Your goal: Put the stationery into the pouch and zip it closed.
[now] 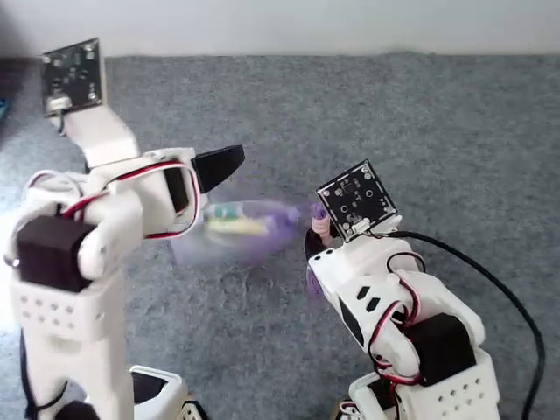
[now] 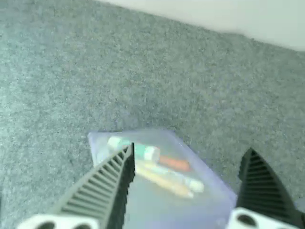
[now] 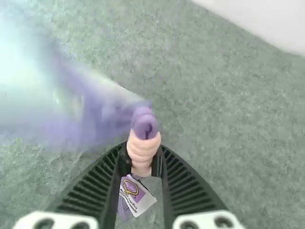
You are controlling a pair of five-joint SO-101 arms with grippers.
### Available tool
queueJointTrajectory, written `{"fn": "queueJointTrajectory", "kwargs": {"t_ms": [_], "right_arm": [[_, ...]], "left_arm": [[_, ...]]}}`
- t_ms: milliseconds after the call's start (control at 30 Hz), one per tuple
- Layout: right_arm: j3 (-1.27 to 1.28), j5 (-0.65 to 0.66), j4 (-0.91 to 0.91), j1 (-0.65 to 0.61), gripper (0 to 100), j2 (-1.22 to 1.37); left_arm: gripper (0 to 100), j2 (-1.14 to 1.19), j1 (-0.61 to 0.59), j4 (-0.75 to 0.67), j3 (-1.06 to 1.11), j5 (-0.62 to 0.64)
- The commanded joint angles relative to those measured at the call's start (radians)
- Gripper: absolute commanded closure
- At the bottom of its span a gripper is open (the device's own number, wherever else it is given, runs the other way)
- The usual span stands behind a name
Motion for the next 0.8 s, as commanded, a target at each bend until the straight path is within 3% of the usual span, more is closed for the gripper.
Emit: {"fn": "queueJointTrajectory", "kwargs": {"t_ms": [0, 300, 767], "right_arm": [[-0.037, 0.012, -0.061, 0.008, 98.9, 0.002], [-0.104, 0.127, -0.183, 0.008, 98.9, 0.125], [-0.446, 0.157, -0.243, 0.008, 98.9, 0.389]], "left_arm": [[66, -0.06, 0.003, 0.018, -0.044, -0.014], [66, -0.141, 0.003, 0.02, -0.024, -0.017], [66, -0.393, 0.003, 0.018, 0.346, -0.017]]}}
